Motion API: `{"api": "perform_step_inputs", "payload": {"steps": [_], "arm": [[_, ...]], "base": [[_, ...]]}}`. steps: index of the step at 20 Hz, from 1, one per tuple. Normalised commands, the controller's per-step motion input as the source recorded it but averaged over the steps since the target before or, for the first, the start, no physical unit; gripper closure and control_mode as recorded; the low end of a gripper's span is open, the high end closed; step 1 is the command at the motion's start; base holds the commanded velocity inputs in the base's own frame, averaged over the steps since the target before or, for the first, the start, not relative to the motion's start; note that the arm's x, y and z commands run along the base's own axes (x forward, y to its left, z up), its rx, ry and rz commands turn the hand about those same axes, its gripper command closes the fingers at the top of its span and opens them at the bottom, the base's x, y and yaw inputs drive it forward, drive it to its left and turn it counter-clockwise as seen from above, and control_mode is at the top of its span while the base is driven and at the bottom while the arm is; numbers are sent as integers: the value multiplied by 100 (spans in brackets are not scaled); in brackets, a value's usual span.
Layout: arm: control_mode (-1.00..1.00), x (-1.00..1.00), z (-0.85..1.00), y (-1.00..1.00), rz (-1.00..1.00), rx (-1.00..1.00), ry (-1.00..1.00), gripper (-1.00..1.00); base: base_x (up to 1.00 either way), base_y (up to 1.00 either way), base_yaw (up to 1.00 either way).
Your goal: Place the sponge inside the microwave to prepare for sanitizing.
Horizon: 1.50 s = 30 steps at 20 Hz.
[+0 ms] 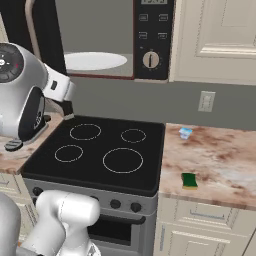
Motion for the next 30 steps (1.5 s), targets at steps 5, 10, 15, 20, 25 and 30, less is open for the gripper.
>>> {"api": "perform_step_inputs", "payload": {"steps": [5, 10, 15, 20, 25, 30], "arm": [[-100, -34, 7, 39, 2, 8, 0, -100], [-100, -25, 0, 7, 2, 5, -3, -100], [-100, -42, 1, -38, 0, 1, -4, -100], [-100, -55, 10, -38, 0, 5, -1, -100], [-100, -8, 22, -39, 0, 8, 1, -100], [-100, 9, 20, -40, 0, 9, 0, -100]], "base": [[0, 0, 0], [0, 0, 0], [0, 0, 0], [0, 0, 0], [0, 0, 0], [0, 0, 0]]}}
